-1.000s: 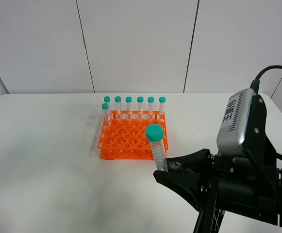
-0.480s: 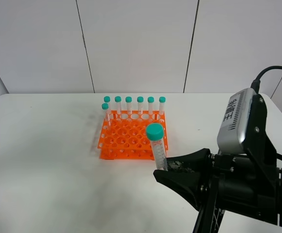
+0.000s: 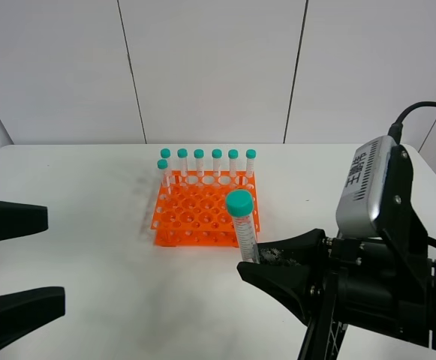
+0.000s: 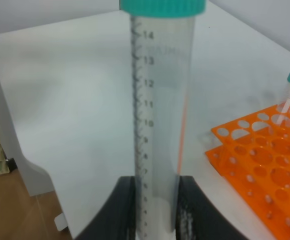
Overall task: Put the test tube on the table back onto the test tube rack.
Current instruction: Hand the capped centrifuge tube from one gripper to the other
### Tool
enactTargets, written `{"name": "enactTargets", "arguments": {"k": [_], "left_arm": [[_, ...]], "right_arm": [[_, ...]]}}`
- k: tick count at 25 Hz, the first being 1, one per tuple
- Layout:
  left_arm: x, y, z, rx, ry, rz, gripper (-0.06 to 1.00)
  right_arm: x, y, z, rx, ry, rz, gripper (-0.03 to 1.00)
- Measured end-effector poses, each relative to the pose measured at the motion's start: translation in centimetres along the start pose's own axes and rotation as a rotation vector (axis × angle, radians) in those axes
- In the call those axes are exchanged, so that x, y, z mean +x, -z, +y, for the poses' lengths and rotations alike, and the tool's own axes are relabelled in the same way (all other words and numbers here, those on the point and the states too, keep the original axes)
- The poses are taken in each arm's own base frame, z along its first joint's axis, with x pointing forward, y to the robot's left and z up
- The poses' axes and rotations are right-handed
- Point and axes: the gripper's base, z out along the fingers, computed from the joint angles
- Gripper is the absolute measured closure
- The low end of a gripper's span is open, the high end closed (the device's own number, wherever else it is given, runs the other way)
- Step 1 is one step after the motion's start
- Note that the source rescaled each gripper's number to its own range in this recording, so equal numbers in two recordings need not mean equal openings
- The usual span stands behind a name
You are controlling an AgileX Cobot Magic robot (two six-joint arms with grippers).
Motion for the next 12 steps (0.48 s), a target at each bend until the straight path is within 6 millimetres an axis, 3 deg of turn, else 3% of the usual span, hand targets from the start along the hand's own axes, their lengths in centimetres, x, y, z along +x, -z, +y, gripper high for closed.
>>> {"name": "enactTargets", "arguments": {"k": [7,12], "left_arm": [[-0.9,-1.8,0.5,0.073,0.02,-0.056,0.05],[-2.2,-1.8,0.4,0.098,-0.013,-0.157,0.07]], "right_arm": [[-0.1,0.0,0.0,0.004,0.0,-0.008,0.97],[-0.1,0.0,-0.1,0.006,0.0,-0.012,0.97]]}}
